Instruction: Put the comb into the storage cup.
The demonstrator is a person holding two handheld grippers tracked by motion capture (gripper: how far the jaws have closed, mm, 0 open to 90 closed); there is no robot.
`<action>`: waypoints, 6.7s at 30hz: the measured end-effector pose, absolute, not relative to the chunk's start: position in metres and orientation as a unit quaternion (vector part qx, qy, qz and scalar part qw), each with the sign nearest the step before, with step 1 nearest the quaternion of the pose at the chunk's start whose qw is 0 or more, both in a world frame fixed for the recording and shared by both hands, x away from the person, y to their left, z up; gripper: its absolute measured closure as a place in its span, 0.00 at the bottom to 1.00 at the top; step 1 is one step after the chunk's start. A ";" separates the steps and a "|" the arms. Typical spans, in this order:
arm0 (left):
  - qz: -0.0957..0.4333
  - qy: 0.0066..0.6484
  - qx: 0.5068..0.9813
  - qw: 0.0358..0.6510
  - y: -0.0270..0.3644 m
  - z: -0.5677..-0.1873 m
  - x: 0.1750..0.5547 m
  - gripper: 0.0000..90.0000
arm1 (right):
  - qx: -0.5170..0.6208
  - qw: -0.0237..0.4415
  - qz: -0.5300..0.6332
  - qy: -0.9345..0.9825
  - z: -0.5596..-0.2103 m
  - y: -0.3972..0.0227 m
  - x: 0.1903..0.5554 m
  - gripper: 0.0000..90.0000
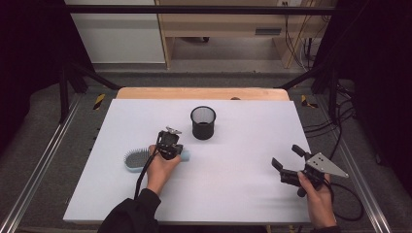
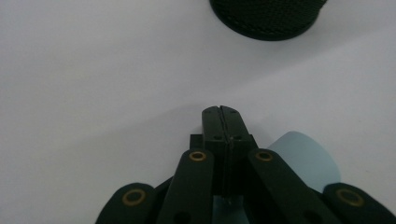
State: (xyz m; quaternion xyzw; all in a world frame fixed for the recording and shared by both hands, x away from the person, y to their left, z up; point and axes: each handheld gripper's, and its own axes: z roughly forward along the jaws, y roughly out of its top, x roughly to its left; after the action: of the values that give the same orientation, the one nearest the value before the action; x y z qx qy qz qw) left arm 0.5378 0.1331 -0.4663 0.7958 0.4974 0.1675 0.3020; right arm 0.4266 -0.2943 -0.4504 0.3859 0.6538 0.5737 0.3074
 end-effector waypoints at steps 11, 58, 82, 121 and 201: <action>0.157 0.492 0.793 0.324 0.135 -0.467 0.520 1.00 | 0.385 0.306 0.572 0.656 -0.451 -0.294 0.427 0.08; 0.125 0.443 0.838 0.295 0.214 -0.465 0.398 1.00 | 0.383 0.306 0.560 0.668 -0.452 -0.289 0.427 0.07; 0.177 0.495 0.809 0.265 0.309 -0.458 0.392 1.00 | 0.382 0.301 0.555 0.675 -0.454 -0.286 0.427 0.07; 0.142 0.448 0.840 0.269 0.321 -0.461 0.427 0.33 | 0.383 0.298 0.550 0.680 -0.456 -0.285 0.428 0.07; 0.185 0.446 0.832 0.275 0.307 -0.466 0.417 0.77 | 0.375 0.293 0.547 0.689 -0.456 -0.282 0.428 0.07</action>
State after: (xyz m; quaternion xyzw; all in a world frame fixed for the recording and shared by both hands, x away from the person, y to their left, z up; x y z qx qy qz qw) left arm 0.4168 0.3071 -0.4660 0.8315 0.4460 0.1849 0.2747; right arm 0.4281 -0.2822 -0.4563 0.3754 0.6886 0.5471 0.2925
